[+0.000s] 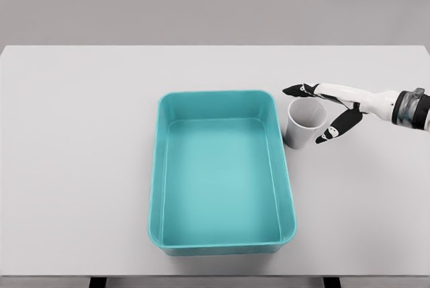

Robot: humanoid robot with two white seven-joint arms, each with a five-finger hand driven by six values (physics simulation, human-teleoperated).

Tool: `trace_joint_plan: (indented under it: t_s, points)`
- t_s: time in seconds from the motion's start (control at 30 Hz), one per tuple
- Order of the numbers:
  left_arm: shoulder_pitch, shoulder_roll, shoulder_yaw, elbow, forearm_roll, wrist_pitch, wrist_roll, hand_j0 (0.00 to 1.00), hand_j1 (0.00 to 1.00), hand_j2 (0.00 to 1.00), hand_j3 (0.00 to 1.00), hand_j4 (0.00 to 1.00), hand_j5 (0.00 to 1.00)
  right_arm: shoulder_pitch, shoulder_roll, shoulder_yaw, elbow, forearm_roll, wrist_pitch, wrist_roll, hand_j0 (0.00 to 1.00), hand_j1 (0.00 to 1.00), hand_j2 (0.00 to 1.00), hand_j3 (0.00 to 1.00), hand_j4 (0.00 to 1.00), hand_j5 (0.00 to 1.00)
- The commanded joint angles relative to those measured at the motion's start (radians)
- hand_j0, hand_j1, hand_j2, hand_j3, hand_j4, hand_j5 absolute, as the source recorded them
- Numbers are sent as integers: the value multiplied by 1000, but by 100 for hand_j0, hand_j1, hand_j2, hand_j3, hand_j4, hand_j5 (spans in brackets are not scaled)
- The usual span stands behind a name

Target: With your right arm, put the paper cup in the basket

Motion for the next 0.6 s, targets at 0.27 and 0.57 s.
trace_joint_plan:
  t_s: [0.27,0.57]
  points:
    - [0,0,0,0,0,0,0,100,100,100,100,100,100,0,17,1,0,-5,2,0,100,100,100,100,100,100]
    - [0,0,0,0,0,0,0,100,100,100,100,100,100,0,17,-1,0,-5,2,0,100,100,100,100,100,100]
